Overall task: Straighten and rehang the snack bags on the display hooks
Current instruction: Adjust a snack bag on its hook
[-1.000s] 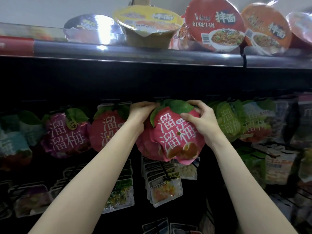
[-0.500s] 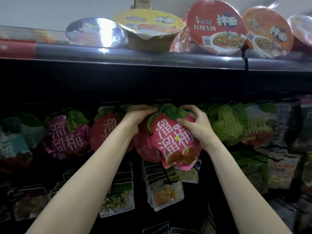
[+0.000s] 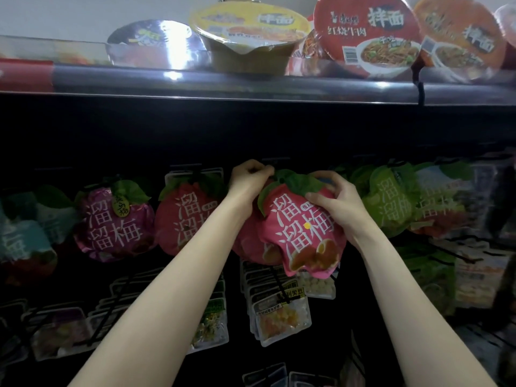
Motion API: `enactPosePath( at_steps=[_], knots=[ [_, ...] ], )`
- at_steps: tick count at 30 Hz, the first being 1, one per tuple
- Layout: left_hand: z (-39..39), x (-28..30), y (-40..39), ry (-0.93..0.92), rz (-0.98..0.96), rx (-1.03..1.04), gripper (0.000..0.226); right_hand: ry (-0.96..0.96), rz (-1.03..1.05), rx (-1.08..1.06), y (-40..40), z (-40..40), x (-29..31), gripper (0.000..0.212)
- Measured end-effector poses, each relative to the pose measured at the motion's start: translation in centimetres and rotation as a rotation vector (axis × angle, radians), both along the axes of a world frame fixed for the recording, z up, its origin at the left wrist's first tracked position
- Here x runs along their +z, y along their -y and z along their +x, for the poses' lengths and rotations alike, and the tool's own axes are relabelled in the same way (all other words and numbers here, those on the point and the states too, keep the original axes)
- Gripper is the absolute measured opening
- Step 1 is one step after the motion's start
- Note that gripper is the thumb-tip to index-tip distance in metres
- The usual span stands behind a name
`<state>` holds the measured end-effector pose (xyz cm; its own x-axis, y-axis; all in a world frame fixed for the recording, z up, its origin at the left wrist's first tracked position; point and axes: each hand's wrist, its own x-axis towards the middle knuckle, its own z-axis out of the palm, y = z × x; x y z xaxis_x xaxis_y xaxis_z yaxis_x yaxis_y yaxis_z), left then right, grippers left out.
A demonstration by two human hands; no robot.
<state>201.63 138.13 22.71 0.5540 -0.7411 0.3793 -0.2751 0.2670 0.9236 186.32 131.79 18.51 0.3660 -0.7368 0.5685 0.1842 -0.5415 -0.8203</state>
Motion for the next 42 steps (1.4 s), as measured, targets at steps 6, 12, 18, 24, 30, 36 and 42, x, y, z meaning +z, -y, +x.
enactPosePath(
  at_steps=[6, 12, 18, 24, 30, 36, 42],
  knots=[
    [1.3, -0.1, -1.0, -0.102, 0.12, -0.076, 0.01, 0.03, -0.099, 0.043, -0.3, 0.4, 0.0, 0.034],
    [2.4, -1.2, -2.3, 0.132, -0.17, -0.006, 0.01, 0.06, -0.15, 0.048, -0.5, 1.9, 0.4, 0.036],
    [2.0, -0.9, -1.5, 0.288, -0.141, 0.035, 0.005, 0.049, -0.087, -0.075, -0.7, 3.1, 0.0, 0.018],
    [1.7, -1.2, -1.2, 0.414, -0.129, 0.11, 0.002, 0.014, -0.035, -0.064, -1.0, 2.9, 0.2, 0.016],
    [0.8, -0.8, -1.7, 0.524, -0.112, 0.242, 0.015, 0.043, 0.215, 0.023, -1.6, 3.0, 0.7, 0.016],
    [-0.7, -2.2, -2.0, 0.873, -0.215, 0.59, 0.018, -0.076, 0.012, -0.125, -2.2, 2.9, 0.9, 0.016],
    [0.5, -3.2, -1.8, 0.785, -0.272, 0.421, 0.02, -0.013, 0.05, -0.158, -2.7, 3.1, 0.0, 0.016]
  ],
)
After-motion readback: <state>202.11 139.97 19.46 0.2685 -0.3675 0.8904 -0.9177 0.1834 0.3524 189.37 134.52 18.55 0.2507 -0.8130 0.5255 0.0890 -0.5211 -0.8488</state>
